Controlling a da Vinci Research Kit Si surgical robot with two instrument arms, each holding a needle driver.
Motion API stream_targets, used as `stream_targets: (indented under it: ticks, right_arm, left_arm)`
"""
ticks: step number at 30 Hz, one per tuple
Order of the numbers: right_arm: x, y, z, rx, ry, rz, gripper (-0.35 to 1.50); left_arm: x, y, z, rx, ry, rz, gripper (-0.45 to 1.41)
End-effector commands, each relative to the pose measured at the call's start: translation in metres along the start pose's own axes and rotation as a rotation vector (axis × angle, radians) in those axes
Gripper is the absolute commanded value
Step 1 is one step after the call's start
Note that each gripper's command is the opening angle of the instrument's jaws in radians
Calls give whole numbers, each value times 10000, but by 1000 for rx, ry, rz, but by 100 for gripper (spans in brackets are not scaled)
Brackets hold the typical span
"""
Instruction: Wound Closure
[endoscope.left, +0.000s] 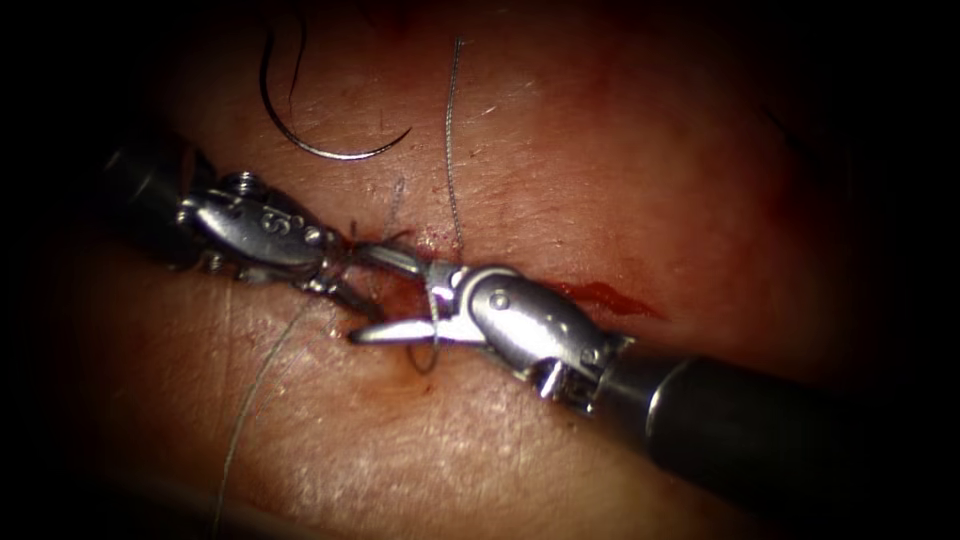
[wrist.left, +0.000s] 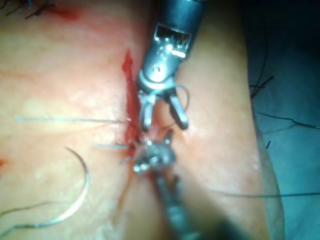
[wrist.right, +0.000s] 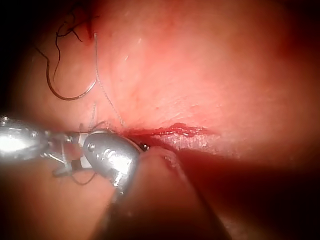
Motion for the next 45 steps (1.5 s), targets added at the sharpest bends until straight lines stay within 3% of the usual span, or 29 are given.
stream_targets:
  ticks: [1, 10, 13, 14, 16, 17, 20, 27, 34, 36, 41, 45]
  right_arm:
    - [-7, -6, 8, 0, 1, 4, 67]
    - [0, -5, 8, -39, -10, 3, 74]
    - [4, -10, 12, -15, 8, 7, 72]
    - [5, -18, 17, 2, 13, 6, 72]
    - [5, -24, 21, 14, 14, 6, 72]
    - [5, -29, 24, 29, 6, 6, 71]
    - [5, -31, 26, 41, -9, 5, 71]
    - [-19, -32, 23, 71, -85, 5, 67]
    - [17, -16, 2, 91, -76, 51, 66]
    - [23, -12, -5, 93, -73, 56, 74]
    - [15, -4, -2, 118, -111, 55, 67]
    - [6, 20, -6, 85, -125, 50, 64]
  left_arm:
    - [-6, 6, 5, -2, -3, -8, 78]
    - [-5, 44, -40, 33, 36, -53, 88]
    - [-13, 46, -38, 45, 45, -57, 66]
    - [-13, 37, -37, 50, 50, -60, 39]
    - [-12, 25, -38, 52, 51, -69, 15]
    - [-11, 13, -41, 53, 51, -61, -16]
    - [-10, -3, -50, 64, 51, -56, -45]
    - [-1, -1, -61, 69, 37, -45, -45]
    - [-3, 6, -58, 77, 34, -33, -45]
    - [-6, 9, -58, 79, 32, -20, -45]
    - [-4, 15, -59, 88, 29, -10, -45]
    - [1, 24, -60, 89, 28, 4, -45]
